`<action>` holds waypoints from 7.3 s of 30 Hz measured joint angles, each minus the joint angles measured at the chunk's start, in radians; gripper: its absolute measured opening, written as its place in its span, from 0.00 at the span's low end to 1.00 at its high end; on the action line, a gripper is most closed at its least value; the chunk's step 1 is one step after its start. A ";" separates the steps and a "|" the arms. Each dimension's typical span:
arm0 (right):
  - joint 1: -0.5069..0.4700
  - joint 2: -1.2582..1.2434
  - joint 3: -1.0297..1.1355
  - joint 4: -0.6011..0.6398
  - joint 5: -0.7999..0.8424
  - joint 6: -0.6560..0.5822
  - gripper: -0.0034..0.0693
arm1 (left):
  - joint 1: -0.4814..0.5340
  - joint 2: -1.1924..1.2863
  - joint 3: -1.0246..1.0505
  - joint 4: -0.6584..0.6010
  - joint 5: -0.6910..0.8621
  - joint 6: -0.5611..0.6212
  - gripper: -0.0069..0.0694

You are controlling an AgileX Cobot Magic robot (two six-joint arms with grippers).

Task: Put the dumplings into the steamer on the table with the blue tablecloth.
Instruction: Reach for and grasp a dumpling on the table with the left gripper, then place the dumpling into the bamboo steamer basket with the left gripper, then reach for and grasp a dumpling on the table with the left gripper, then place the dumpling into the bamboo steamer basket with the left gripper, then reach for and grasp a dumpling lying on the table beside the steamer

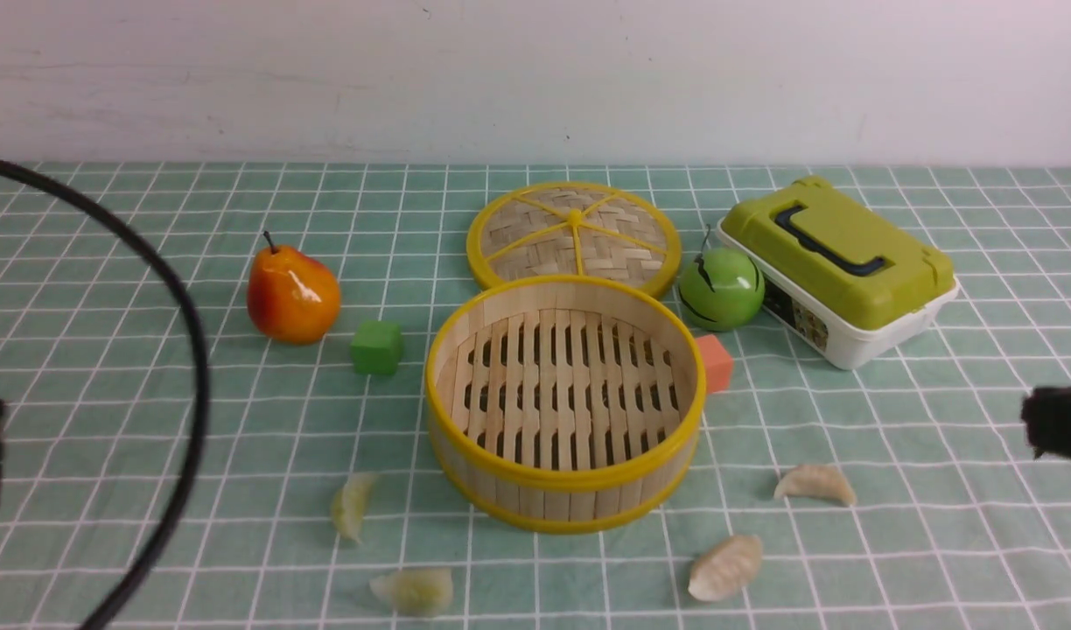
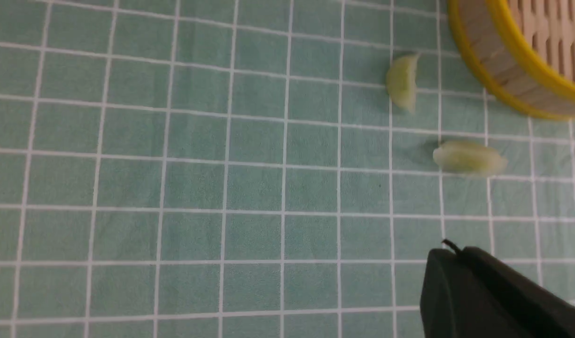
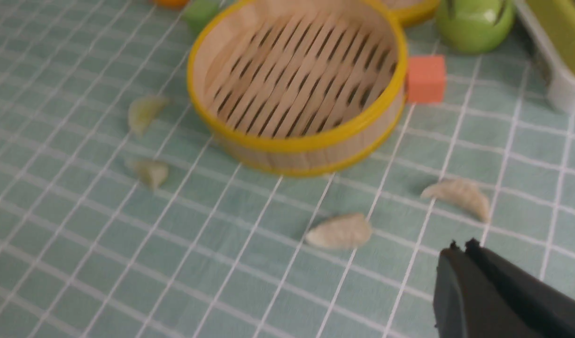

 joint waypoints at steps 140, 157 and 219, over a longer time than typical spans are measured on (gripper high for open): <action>0.251 0.169 -0.031 -0.139 0.075 0.060 0.19 | -0.463 0.846 -0.262 0.020 -0.198 0.491 0.37; 0.251 0.169 -0.031 -0.137 0.071 0.060 0.21 | -0.438 1.056 -0.810 0.018 -0.172 0.094 0.37; 0.103 1.002 -0.310 -0.343 -0.214 -0.434 0.78 | -0.419 0.099 0.046 -0.019 -0.090 -0.009 0.07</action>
